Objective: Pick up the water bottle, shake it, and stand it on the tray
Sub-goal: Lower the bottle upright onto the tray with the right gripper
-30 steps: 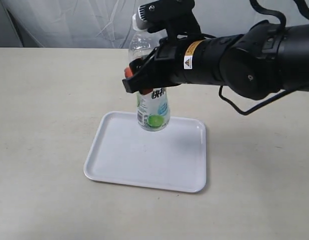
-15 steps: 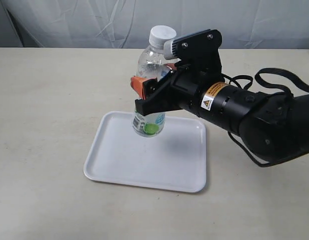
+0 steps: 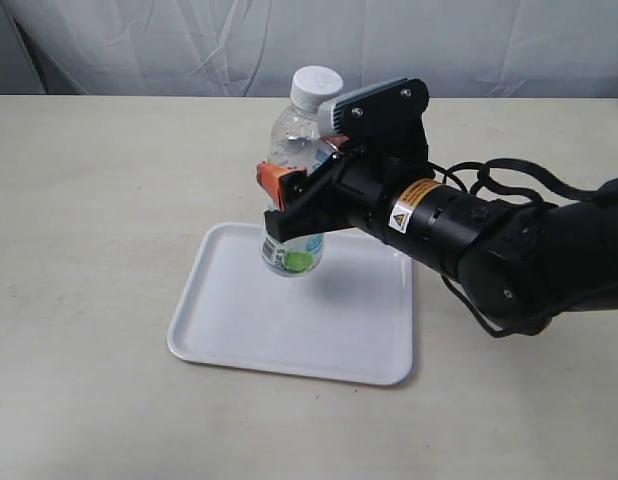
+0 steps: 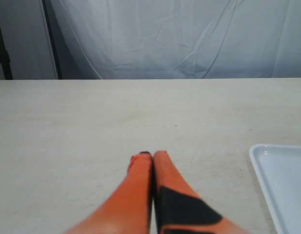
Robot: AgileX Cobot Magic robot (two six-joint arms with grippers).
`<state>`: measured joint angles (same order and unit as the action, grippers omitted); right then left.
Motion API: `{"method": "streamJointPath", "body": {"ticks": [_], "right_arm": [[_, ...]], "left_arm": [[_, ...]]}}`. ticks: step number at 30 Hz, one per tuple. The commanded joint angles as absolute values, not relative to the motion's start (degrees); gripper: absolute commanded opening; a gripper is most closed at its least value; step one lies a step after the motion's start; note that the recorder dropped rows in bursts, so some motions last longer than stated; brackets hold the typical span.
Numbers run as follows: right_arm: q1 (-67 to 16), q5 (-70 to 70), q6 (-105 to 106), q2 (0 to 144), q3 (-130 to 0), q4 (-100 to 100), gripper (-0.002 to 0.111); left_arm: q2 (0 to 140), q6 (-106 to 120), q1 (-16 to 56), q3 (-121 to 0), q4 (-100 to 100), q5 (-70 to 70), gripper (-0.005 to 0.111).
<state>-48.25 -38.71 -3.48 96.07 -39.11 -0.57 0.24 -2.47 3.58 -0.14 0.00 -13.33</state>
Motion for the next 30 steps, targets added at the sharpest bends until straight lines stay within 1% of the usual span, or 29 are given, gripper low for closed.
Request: {"method": "streamJointPath", "body": {"ticks": [1,12,20,24,26,30], "right_arm": [[-47.97,-42.02,-3.62,96.92,-39.19,-0.83,-0.001],[-47.97,-41.48,-4.38,99.72,-39.19,-2.23,-0.001],[-47.97,-32.52,-4.55,99.72,-39.19,-1.84,-0.001],[-47.97,-30.24,-4.55,99.72,-39.19,-1.45,-0.001],[-47.97,-30.22,-4.55,99.72,-39.19,-0.31,-0.001],[-47.97,-30.11,-4.55,99.72,-39.19,8.38,0.0]], "left_arm": [[0.0,-2.48,3.54,0.0,0.0,-13.27,0.0],[0.0,-2.48,3.54,0.0,0.0,-13.27,0.0],[0.0,-2.48,3.54,0.0,0.0,-13.27,0.0],[0.0,-2.48,3.54,0.0,0.0,-13.27,0.0],[0.0,-2.48,3.54,0.0,0.0,-13.27,0.0],[0.0,-2.48,3.54,0.0,0.0,-13.27,0.0]]}}
